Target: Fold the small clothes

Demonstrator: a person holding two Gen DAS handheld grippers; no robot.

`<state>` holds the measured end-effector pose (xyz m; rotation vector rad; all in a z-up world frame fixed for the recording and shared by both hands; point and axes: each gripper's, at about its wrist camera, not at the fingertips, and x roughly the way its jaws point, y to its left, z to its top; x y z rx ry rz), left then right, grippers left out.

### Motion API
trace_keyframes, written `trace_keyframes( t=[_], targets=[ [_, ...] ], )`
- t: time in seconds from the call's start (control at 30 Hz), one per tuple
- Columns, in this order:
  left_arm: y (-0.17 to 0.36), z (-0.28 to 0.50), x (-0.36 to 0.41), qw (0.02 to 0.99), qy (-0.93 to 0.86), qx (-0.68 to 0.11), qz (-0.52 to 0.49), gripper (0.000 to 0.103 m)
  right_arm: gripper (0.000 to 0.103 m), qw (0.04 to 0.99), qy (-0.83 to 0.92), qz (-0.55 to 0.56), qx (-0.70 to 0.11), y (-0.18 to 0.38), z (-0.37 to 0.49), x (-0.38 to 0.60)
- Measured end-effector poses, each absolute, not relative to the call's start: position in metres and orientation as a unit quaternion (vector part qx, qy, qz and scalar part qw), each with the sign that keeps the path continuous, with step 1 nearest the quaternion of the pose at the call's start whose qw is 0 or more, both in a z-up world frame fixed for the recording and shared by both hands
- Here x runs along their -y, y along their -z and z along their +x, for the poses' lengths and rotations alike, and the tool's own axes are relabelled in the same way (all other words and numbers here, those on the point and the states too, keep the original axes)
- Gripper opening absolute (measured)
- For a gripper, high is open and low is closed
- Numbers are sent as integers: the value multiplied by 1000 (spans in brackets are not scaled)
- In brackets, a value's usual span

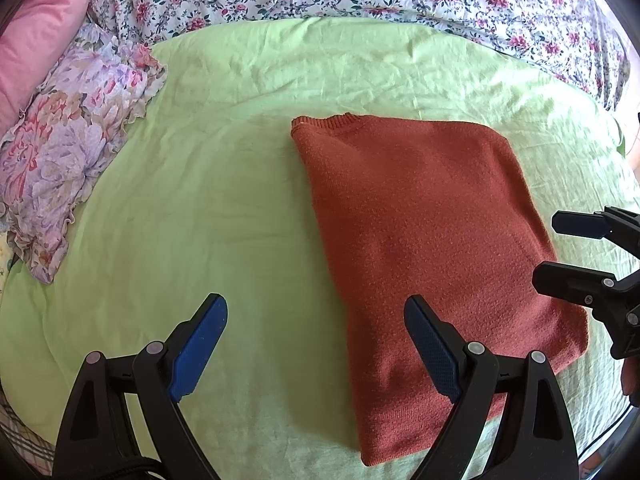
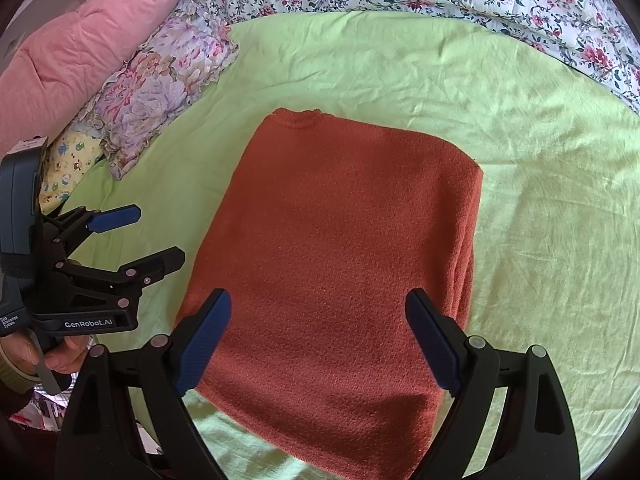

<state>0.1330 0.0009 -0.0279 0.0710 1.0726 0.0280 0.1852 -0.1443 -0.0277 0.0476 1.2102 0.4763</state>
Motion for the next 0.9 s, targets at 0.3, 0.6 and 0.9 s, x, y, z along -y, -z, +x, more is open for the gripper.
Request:
trace_keyframes(
  t=[0.3,0.6,0.9],
  targets=[
    [28,133,1,859,-13,-511,32,91,89,796,-221,22,-563,28,184,144],
    [27,134,2,859,-11,-511,32,91,89,797,-218,25,-563,27,184,146],
    [27,134,5,859,-6,-511,32,91,89,797,-217,25,-564,26,183,148]
  ],
)
